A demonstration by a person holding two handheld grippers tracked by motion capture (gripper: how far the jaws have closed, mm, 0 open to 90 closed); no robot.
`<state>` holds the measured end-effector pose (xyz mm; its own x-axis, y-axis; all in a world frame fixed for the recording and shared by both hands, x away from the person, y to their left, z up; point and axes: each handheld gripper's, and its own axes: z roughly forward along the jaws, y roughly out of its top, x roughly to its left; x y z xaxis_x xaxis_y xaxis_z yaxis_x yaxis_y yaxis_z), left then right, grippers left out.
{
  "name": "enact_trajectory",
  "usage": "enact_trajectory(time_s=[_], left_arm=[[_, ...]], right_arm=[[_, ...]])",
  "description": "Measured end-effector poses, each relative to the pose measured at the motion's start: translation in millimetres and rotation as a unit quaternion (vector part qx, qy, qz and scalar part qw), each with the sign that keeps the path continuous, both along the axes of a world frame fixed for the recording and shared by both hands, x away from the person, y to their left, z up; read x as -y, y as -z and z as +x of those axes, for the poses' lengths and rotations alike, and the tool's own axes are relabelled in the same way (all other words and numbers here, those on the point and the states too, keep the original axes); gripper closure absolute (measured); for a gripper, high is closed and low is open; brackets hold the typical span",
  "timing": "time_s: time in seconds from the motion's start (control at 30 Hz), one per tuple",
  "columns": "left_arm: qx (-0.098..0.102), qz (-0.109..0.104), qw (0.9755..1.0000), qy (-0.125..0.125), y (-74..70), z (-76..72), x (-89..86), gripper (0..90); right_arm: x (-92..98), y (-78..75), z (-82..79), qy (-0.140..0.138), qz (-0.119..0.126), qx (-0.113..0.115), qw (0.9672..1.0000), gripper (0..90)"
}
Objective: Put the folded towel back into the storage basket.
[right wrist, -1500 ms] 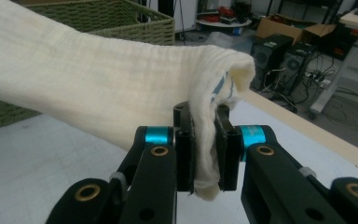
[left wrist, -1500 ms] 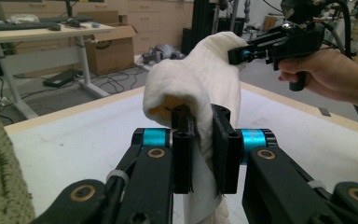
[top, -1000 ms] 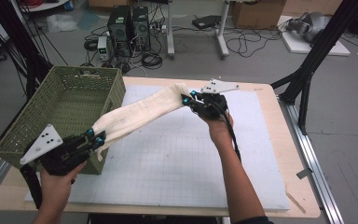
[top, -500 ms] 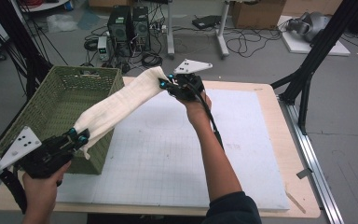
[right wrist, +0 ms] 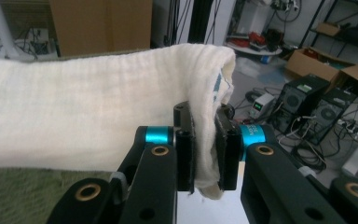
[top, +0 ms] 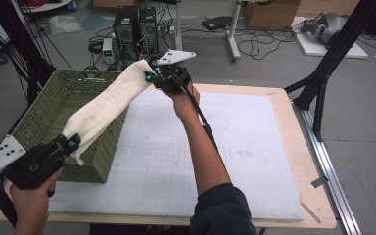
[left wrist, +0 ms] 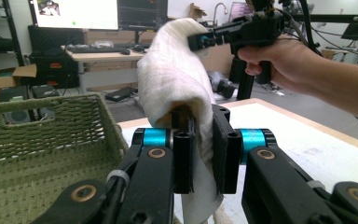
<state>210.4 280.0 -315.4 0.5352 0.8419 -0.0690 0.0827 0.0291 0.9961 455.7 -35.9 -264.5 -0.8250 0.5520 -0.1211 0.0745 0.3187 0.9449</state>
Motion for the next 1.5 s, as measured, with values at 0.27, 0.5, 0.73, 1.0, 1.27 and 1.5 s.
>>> enact_trajectory(time_s=[0.27, 0.5, 0.73, 1.0, 1.27, 1.5], left_arm=[[-0.001, -0.008, 0.9998, -0.018, 1.3, -2.0, -12.0, 80.3], [-0.007, -0.014, 0.9994, -0.032, 4.2, -2.7, -22.3, 80.3], [-0.009, -0.015, 0.9986, -0.050, 4.8, -5.6, -30.1, 80.3], [-0.016, -0.009, 0.9974, -0.070, 7.4, -6.0, -37.4, 80.2], [-0.027, -0.027, 0.9948, -0.094, 10.2, -6.8, -50.8, 80.1], [-0.058, -0.039, 0.9902, -0.121, 18.4, -0.4, -58.8, 71.8]], right_arm=[[-33.9, -6.0, 12.0, -0.006, 0.010, -0.005, 0.9999, 81.5], [-64.9, -10.3, 17.7, -0.016, 0.004, -0.002, 0.9999, 81.5], [-89.3, -8.7, 23.8, -0.020, -0.002, -0.002, 0.9998, 81.5], [-116.4, -6.1, 34.1, -0.028, -0.017, -0.009, 0.9994, 81.5], [-146.9, -0.5, 41.0, -0.035, -0.027, -0.012, 0.9990, 81.5], [-167.1, 4.6, 47.5, -0.029, -0.030, -0.018, 0.9990, 80.4]])
